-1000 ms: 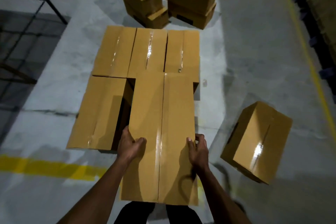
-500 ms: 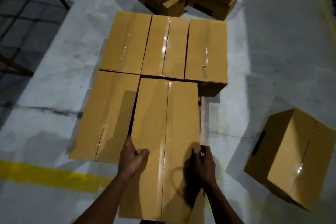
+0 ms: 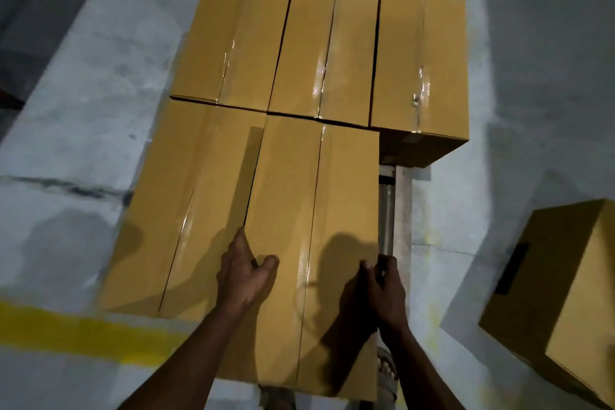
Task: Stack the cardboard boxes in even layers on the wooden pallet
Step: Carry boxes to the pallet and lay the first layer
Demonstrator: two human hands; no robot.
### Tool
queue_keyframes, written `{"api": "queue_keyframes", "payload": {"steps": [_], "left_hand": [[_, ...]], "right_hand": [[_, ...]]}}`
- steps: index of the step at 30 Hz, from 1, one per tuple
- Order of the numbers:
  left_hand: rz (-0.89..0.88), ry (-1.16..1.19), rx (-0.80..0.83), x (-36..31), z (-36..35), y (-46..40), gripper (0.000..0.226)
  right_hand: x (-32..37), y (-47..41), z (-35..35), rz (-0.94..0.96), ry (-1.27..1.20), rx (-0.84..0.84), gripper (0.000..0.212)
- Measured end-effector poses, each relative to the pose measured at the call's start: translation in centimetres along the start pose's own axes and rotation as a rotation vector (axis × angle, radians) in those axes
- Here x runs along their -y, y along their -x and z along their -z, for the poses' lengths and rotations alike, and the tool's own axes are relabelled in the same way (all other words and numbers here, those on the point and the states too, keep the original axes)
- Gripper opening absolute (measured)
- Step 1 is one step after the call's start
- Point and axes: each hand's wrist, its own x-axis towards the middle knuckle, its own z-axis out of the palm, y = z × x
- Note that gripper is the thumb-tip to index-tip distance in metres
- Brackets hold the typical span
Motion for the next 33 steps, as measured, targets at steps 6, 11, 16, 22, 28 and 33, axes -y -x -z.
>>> {"api": "queue_keyframes", "payload": {"steps": [6,11,16,22,28,33], "left_hand": [[-0.03,-0.17,-0.06,0.7,-0.3,-2.4,0.094],[-0.05,-0.225,-0.063,1.2,-0.2,-4.4,0.103],[-0.077,-0.244,-0.034,1.5,-0.6,-5.9,0.101],[-0.091,-0.354,0.104,3.2,-1.5,-6.8,0.1],[-0.182,-0.434,0.128,5.4,-1.0,-5.4,0.122],[-0.245,-0.599,0.191,8.2,0.3,-2.9,0.141]], "right_hand": [[-1.0,-2.8,-2.6,-0.024,-0.027,0.04,0.042],[-0.9,-3.5,-3.6,-0.034,-0.059,0.034,0.036],[-1.2,-4.7,-4.2,-0.03,-0.058,0.042,0.039],[-3.4,-6.8,-4.7,-0.041,-0.069,0.257,0.032],[-3.0,-6.4,-5.3,-0.138,-0.118,0.234,0.019],[-4.1,-2.3,-5.9,-0.283,-0.168,0.259,0.049]]}}
